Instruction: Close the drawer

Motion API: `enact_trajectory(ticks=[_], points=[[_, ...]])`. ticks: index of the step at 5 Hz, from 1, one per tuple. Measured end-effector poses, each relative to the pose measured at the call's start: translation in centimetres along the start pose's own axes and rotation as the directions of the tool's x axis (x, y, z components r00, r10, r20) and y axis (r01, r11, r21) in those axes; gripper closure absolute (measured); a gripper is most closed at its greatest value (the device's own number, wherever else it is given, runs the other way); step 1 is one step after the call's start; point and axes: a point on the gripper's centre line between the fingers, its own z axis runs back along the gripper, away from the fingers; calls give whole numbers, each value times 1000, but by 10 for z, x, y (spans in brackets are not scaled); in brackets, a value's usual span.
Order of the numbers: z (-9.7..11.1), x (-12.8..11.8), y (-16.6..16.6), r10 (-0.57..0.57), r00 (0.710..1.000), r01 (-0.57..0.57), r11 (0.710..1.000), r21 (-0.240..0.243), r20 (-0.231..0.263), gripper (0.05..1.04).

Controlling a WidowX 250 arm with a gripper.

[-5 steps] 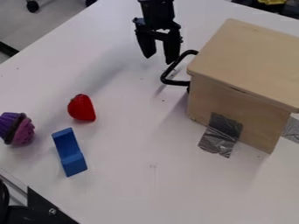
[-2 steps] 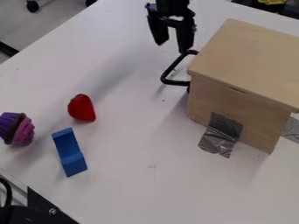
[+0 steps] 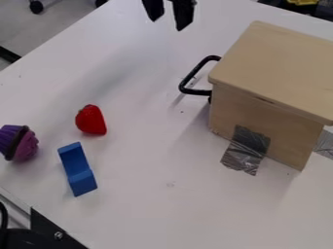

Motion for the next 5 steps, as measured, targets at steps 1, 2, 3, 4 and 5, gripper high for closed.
enact_trajectory(ticks=[1, 2, 3, 4, 5], points=[[16, -3, 3, 14, 1000, -14, 1000, 4, 7, 86], [34, -15, 2, 8, 1000, -8, 1000, 18, -6, 86], [45, -29, -2, 5, 1000, -5, 1000, 24, -13, 86], [46, -39, -2, 4, 1000, -3, 1000, 28, -27, 86], [47, -45, 0, 8, 999, -6, 999, 33, -49, 86]])
